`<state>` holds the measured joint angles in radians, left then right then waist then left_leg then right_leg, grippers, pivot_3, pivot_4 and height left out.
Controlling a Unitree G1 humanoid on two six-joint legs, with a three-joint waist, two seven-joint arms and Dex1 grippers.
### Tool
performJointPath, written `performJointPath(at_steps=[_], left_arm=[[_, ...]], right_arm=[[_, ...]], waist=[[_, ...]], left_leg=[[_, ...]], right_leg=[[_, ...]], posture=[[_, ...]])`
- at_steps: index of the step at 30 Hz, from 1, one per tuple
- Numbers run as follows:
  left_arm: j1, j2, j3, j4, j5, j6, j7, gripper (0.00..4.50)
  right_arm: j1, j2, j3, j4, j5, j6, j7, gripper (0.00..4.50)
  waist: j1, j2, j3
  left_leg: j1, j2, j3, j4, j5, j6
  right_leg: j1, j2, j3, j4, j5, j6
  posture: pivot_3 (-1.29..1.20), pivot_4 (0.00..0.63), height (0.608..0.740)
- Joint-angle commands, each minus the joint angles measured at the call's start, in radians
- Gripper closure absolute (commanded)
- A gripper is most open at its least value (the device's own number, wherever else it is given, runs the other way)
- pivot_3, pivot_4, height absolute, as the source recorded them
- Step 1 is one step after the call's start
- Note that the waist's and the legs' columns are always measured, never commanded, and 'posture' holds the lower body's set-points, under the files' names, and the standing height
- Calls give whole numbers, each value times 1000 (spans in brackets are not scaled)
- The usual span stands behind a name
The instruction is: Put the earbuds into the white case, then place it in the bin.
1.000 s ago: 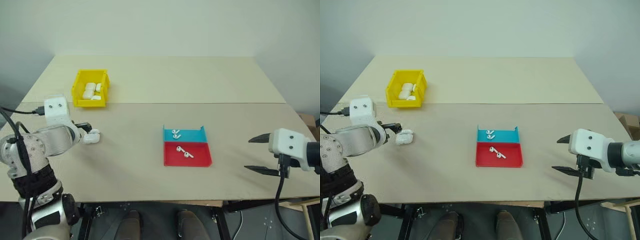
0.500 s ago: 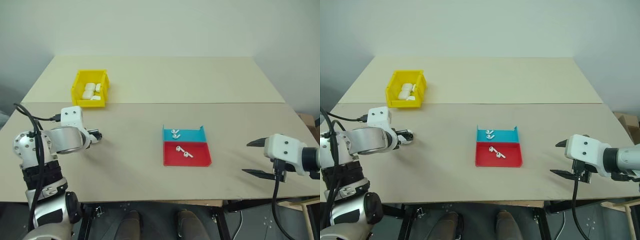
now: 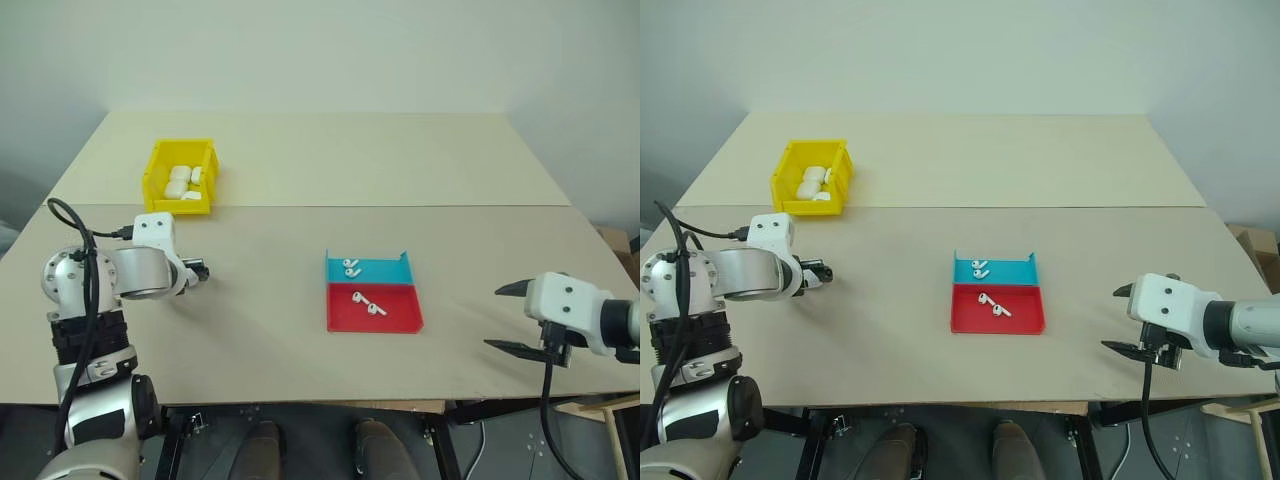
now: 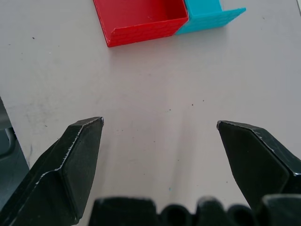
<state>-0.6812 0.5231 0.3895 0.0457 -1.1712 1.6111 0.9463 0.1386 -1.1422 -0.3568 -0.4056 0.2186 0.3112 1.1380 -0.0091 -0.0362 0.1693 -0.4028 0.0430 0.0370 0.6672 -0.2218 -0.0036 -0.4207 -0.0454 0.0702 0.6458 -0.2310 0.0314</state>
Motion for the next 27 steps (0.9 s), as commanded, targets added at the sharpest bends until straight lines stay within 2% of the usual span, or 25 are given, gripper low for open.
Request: performJointPath(at_steps=[1, 11, 26, 27], left_arm=[[-27, 11, -1, -16, 67, 3, -52, 0], [-40, -3, -37, -14, 227, 3, -209, 0], [-38, -52, -67, -52, 434, 3, -363, 0], [-37, -52, -71, -54, 439, 3, -373, 182]], right_arm=[[-2, 1, -21, -28, -1, 2, -9, 29], [0, -4, -11, -25, -22, -4, -17, 29], [13, 6, -6, -31, -49, -7, -28, 29], [14, 6, -5, -31, -51, -7, -29, 9]], waist=[[0, 0, 0], [-2, 0, 0], [2, 0, 0], [2, 0, 0]], left_leg=[[0, 0, 0, 0, 0, 0], [0, 0, 0, 0, 0, 0], [1, 0, 0, 0, 0, 0], [1, 0, 0, 0, 0, 0]], right_leg=[[0, 0, 0, 0, 0, 0], [0, 0, 0, 0, 0, 0], [1, 0, 0, 0, 0, 0], [1, 0, 0, 0, 0, 0]], posture=[[0, 150, 740], [0, 150, 740], [0, 150, 740], [0, 150, 740]])
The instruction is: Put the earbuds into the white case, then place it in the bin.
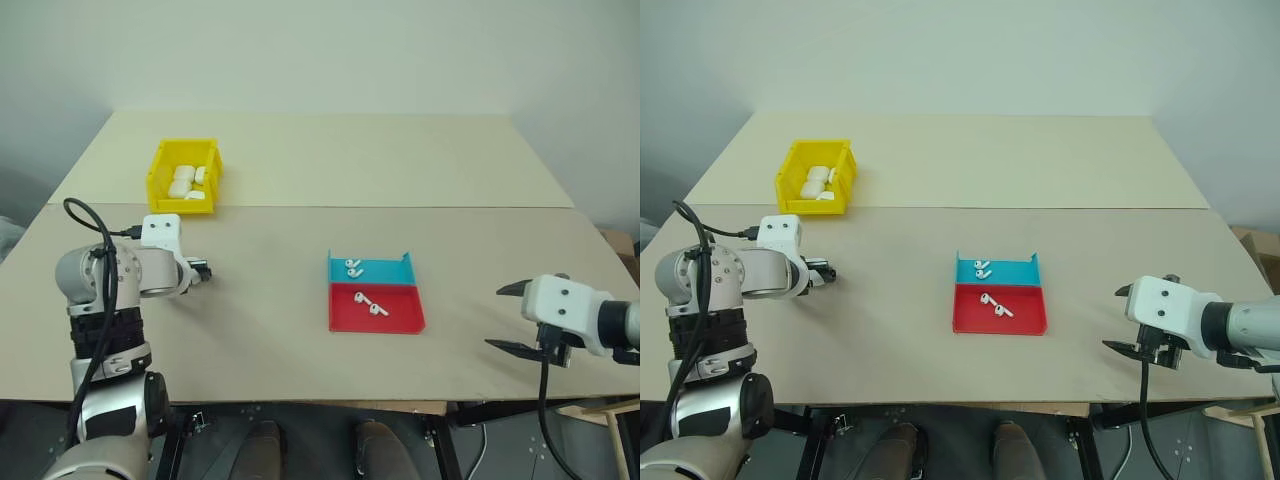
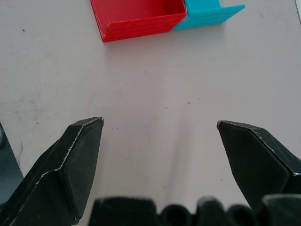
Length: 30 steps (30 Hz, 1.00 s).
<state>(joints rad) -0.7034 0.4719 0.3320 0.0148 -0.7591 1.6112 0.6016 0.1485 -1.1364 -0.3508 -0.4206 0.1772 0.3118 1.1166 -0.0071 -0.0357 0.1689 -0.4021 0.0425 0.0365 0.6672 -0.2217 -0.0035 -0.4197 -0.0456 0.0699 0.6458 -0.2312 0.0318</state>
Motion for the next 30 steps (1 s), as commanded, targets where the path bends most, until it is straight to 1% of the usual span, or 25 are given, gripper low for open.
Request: performJointPath(at_steps=[1, 2, 5, 6, 8, 12, 17, 19, 21, 22, 24, 25, 27, 28, 29, 30], left_arm=[[-15, -8, -7, -26, 38, 3, -32, 391], [-14, -9, -10, -29, 44, 3, -39, 611], [-12, -17, -5, -35, 60, 3, -52, 1564], [-10, -14, -10, -40, 61, 3, -59, 1738], [-10, -19, -5, -49, 75, 3, -65, 1736], [-2, 3, -46, -96, 95, 3, -96, 1736], [-18, 65, -104, -198, 119, 3, -154, 1736], [-25, 98, -147, -296, 133, -27, -220, 1736], [-31, 98, -158, -356, 146, -65, -271, 1736], [-23, 93, -160, -382, 149, -112, -306, 1736], [46, 84, -194, -483, 183, -349, -415, 1736], [74, 86, -213, -514, 206, -436, -455, 1736], [190, 68, -263, -579, 295, -740, -566, 1736], [265, 51, -273, -606, 313, -891, -653, 1736], [328, 50, -283, -618, 318, -1015, -753, 1736], [366, 50, -288, -615, 322, -1096, -823, 1736]], right_arm=[[5, -1, -10, -16, -12, -9, -8, 0], [5, -1, -10, -16, -13, -9, -8, 0], [8, -3, -8, -17, -15, -8, -9, 0], [9, -3, -8, -17, -16, -9, -9, 0], [5, -5, -2, -15, -19, -10, -12, 0], [-1, -7, 4, -13, -24, -10, -15, 0], [-2, -8, -12, -12, -29, -12, -19, 0], [-1, -6, -27, -12, -31, -17, -22, 0], [-7, -4, -32, -11, -30, -14, -23, 0], [-11, -4, -32, -10, -30, -13, -25, 0], [-19, 4, -40, -11, -26, -14, -31, 0], [-24, 6, -40, -10, -25, -14, -34, 0], [-41, 15, -46, -10, -28, -25, -47, 0], [-49, 19, -52, -11, -29, -42, -52, 0], [-58, 24, -58, -12, -29, -67, -55, 0], [-64, 28, -61, -11, -29, -85, -57, 0]], waist=[[0, 0, 0], [0, 0, 0], [-4, 0, 0], [-4, 0, 0], [-5, 0, 0], [-4, 0, 0], [-5, 0, 0], [-6, -1, 0], [-6, -1, 0], [-6, -1, 0], [-5, -1, 0], [-5, -1, 0], [-6, 0, 0], [-7, 0, 0], [-10, 0, 0], [-11, 0, 0]], left_leg=[[0, 0, 0, 0, 0, 0], [0, 0, 0, 0, 0, 0], [0, 0, 0, 0, 0, 0], [0, 0, 0, 0, 0, 0], [0, 0, 0, 0, 0, 0], [-1, 0, 0, 0, 0, 0], [-3, 0, -1, 0, 0, 0], [-3, 0, 0, 0, 0, 0], [-3, 0, 0, 0, 0, 0], [-2, 0, 0, 0, 0, 0], [-2, 0, 0, 0, 0, 0], [-3, 0, 0, 0, 0, 0], [-3, 0, 0, -1, 0, 0], [-3, 0, 1, -3, 0, 0], [-3, 1, 2, -3, 0, 0], [-2, 1, 3, -4, 0, 0]], right_leg=[[0, 0, 0, 0, 0, 0], [0, 0, 0, 0, 0, 0], [0, 0, 0, 0, 0, 0], [0, 0, 0, 0, 0, 0], [0, 0, 0, 0, 0, 0], [-1, 0, 0, 0, 0, 0], [-2, 0, 0, -1, 0, 0], [-3, 0, 0, -1, 0, 0], [-2, 0, 0, -1, 0, 0], [-2, 0, 0, -1, 0, 0], [-2, 0, 0, -2, 0, 0], [-2, 0, 0, -2, 0, 0], [-2, 0, 0, -4, 0, 0], [-2, 0, 1, -4, 0, 0], [-2, 0, 1, -5, 0, 0], [-2, 0, 2, -6, 0, -1]], posture=[[0, 150, 740], [0, 150, 740], [0, 150, 740], [0, 150, 740], [0, 150, 740], [0, 150, 740], [0, 150, 740], [0, 150, 740], [0, 150, 740], [0, 150, 740], [0, 150, 740], [0, 150, 740], [0, 150, 740], [0, 150, 740], [0, 150, 740], [0, 150, 740]])
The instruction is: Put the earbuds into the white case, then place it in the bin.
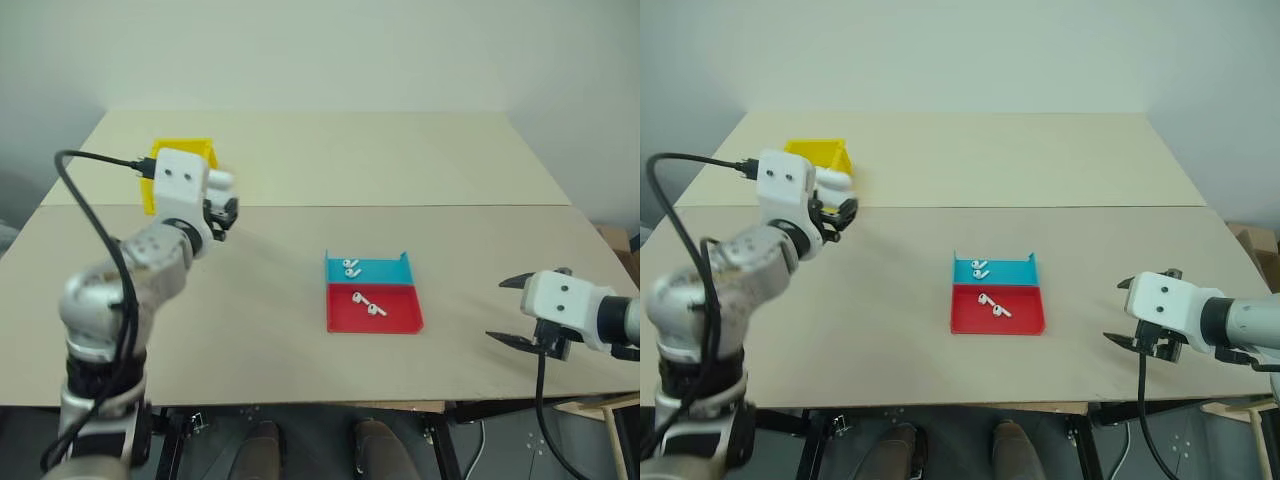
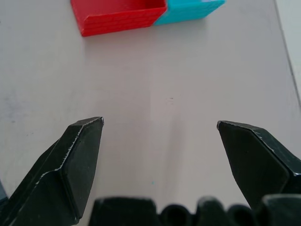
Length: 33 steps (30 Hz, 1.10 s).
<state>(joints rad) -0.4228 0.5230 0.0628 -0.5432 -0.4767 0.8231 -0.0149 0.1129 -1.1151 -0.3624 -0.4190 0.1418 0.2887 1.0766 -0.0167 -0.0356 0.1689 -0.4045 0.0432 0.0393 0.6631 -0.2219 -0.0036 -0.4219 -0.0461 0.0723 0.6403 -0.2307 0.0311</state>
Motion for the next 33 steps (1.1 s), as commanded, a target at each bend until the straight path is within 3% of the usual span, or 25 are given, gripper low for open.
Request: performJointPath(at_steps=[1, 4, 7, 13, 17, 23, 25, 28, 33], left_arm=[[138, -24, -22, -32, 38, -460, -313, 1736], [215, -76, -37, 60, 19, -734, -529, 1736], [228, -119, -50, 160, -39, -881, -721, 1736], [276, -182, -35, 286, -220, -981, -1045, 1736], [314, -147, -26, 389, -236, -1054, -1277, 1736], [340, -132, 14, 489, -224, -1133, -1408, 1736], [363, -125, 17, 512, -214, -1179, -1468, 1736], [404, -128, 19, 507, -194, -1216, -1476, 1736], [444, -126, 13, 504, -154, -1286, -1485, 1736]], right_arm=[[-36, 12, -57, -20, 14, -74, -17, 0], [-68, 4, -55, -37, 25, -106, -9, 0], [-131, -14, -18, -61, 43, -101, 2, 0], [-290, -152, 141, -188, 133, 170, 61, 0], [-457, -124, 345, -241, 124, 248, 59, 0], [-780, -4, 699, -205, 45, 461, 135, 0], [-856, 60, 791, -166, 4, 509, 130, 406], [-930, 148, 874, -117, -32, 643, 81, 1276], [-975, 220, 929, -101, -33, 833, 19, 1276]], waist=[[1, 0, 0], [7, 0, 0], [9, 2, -1], [0, 3, -2], [-5, 3, -2], [-2, 4, -2], [-3, 4, -2], [-2, 4, -2], [6, 4, -2]], left_leg=[[0, 0, 0, 0, 0, 0], [0, 1, 0, 0, 0, 0], [1, 0, 1, 2, 0, 1], [0, 2, 1, 3, 0, 1], [0, 4, 1, 3, 0, 2], [0, 5, 1, 4, 0, 2], [0, 5, 1, 4, 0, 2], [-1, 5, 2, 4, -1, 3], [-4, 5, 1, 4, -1, 3]], right_leg=[[0, 0, 0, 0, 0, 0], [0, 0, -1, 0, 0, -1], [1, 0, -1, 0, 0, 0], [0, 1, -1, 0, -1, 3], [0, 3, -2, 0, -2, 1], [-1, 3, -2, 1, -4, 4], [-1, 3, -2, 1, -3, 2], [-3, 3, -3, 1, -1, -2], [-4, 2, -4, 1, -1, -2]], posture=[[0, 150, 740], [0, 150, 740], [0, 150, 740], [0, 150, 740], [0, 150, 740], [0, 150, 740], [0, 150, 740], [0, 150, 740], [0, 150, 740]])
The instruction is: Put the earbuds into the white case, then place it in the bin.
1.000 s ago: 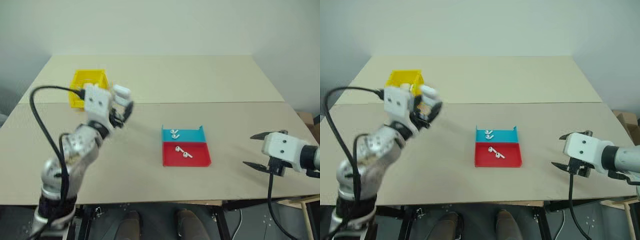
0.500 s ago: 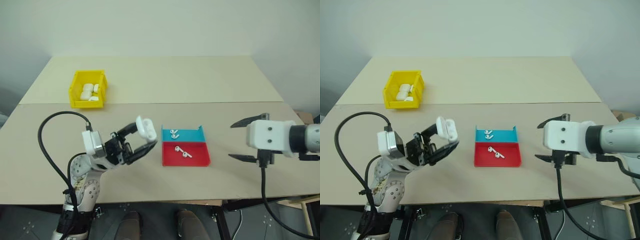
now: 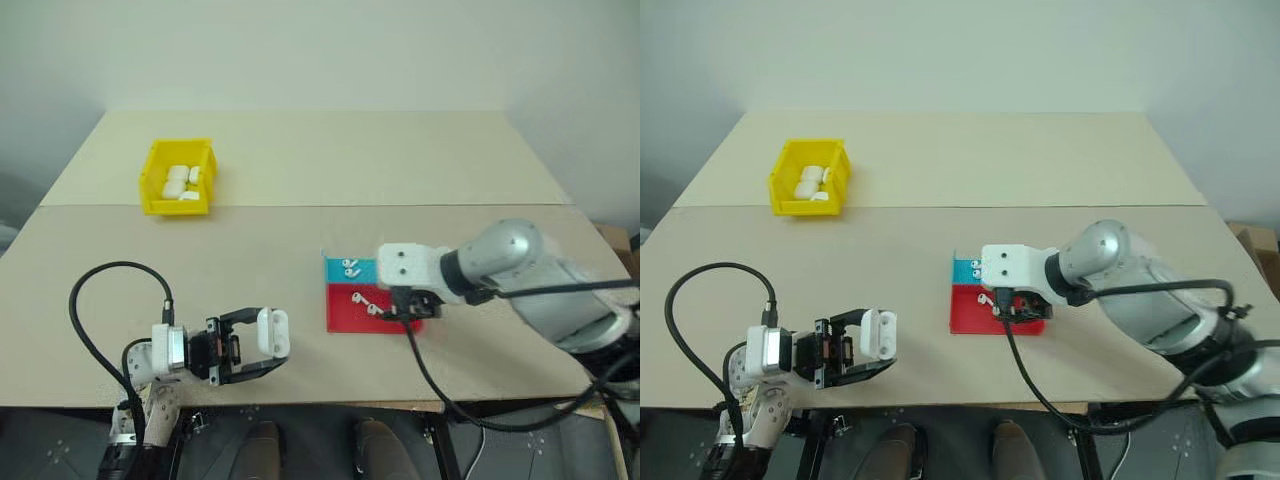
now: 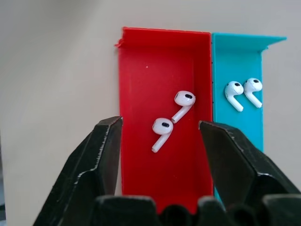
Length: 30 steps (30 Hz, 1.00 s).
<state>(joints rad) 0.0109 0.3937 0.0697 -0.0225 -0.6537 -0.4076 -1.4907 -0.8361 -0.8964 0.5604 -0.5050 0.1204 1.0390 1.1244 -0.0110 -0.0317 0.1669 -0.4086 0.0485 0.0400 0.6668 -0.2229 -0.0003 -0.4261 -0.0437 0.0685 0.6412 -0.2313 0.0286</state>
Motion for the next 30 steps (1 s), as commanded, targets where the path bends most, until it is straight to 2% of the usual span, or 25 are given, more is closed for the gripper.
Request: performJointPath(at_steps=[1, 4, 6, 16, 30], left_arm=[[14, 1, 5, -15, 28, -68, -10, 1736], [21, -3, -5, -29, 29, -79, -2, 1736], [12, -11, -12, -32, 30, -94, 1, 1736], [-7, -3, -24, -39, 20, -101, -4, 1736], [-22, 22, -27, 4, 45, -139, -25, 1736]], right_arm=[[-27, 2, 21, -13, -15, 94, -37, 1276], [-33, 8, 64, -4, -29, 114, -63, 1903], [-37, 24, 91, -5, -35, 127, -79, 2527], [-62, 110, 163, 78, -79, 172, -199, 2527], [-69, 123, 193, 103, -68, 172, -200, 2527]], waist=[[1, 0, 0], [-3, 0, 0], [-5, 0, 0], [-10, 0, 0], [-10, 0, 0]], left_leg=[[0, 0, 0, 0, 0, 0], [1, 0, 0, 0, 0, 0], [1, 0, 0, 0, 0, 0], [2, 1, 0, 0, 0, 0], [2, 1, 0, 0, 0, 0]], right_leg=[[0, 0, 0, 0, 0, 0], [1, 0, 0, 0, 0, 0], [0, 0, 0, 1, 0, 0], [0, 1, 0, 1, 0, 0], [0, 1, 0, 1, 0, 0]], posture=[[0, 150, 740], [0, 150, 740], [0, 150, 740], [0, 150, 740], [0, 150, 740]])
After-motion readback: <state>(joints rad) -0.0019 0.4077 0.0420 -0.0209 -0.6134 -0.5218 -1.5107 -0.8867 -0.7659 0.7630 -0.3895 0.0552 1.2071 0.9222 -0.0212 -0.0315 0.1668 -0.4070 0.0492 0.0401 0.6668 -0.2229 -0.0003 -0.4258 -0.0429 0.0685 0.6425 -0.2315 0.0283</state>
